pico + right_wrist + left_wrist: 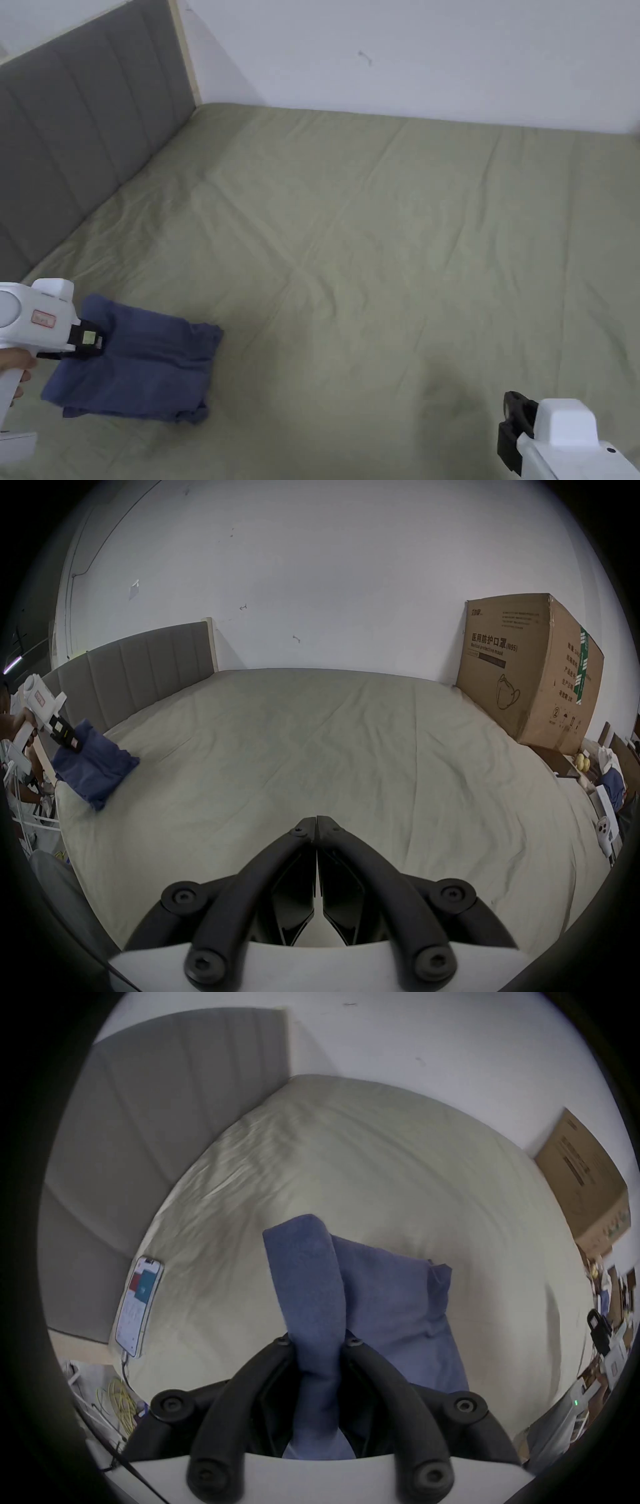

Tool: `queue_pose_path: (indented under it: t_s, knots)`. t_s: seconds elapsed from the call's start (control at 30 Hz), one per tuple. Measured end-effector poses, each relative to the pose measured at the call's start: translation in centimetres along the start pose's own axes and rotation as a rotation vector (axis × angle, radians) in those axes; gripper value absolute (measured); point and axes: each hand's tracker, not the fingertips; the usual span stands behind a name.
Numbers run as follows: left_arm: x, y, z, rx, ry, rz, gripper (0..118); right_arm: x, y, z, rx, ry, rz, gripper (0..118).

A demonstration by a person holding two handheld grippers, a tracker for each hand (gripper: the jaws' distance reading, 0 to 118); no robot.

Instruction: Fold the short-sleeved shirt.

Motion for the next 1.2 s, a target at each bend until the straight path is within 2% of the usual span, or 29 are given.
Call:
queue_pose_path:
  t_s: [0.1,0.17,0.23,0.37,0.47,0.5,0.73,0.9,1.2]
  knots:
    - [-0.8,-0.5,-1.4,-0.020,-0.036,0.045,16,-0.1,0.1,-0.6,-0.009,-0.008,-0.010,0]
    - [-0.5,-0.9,-2.5,-0.025,-0.001,0.034,17,0.0,0.0,-0.8,-0.018,-0.013,-0.019,0]
    - [0.0,-1.1,-3.5,-0.053,0.042,0.010,25,0.1,0.0,-0.7,-0.024,-0.019,-0.018,0]
    - [0.6,-0.7,-4.7,-0.052,0.119,-0.009,64,0.6,0.3,0.2,-0.016,-0.026,-0.023,0]
    - [2.0,-0.5,-2.7,0.038,0.101,0.012,94,1.3,0.8,1.2,0.006,-0.033,-0.034,0]
    - [2.3,-0.3,-2.0,0.056,0.088,0.026,99,1.6,1.1,1.7,0.016,-0.035,-0.038,0]
    - [7.7,0.0,6.5,0.255,0.031,0.000,99,3.9,4.9,6.4,0.163,-0.025,-0.087,0]
    - [11.8,-0.3,12.7,0.466,0.001,-0.036,99,4.7,9.4,11.2,0.252,-0.072,-0.053,0]
    - [25.1,-5.9,22.3,0.886,-0.034,-0.103,98,7.1,13.7,17.5,0.412,-0.145,-0.028,0]
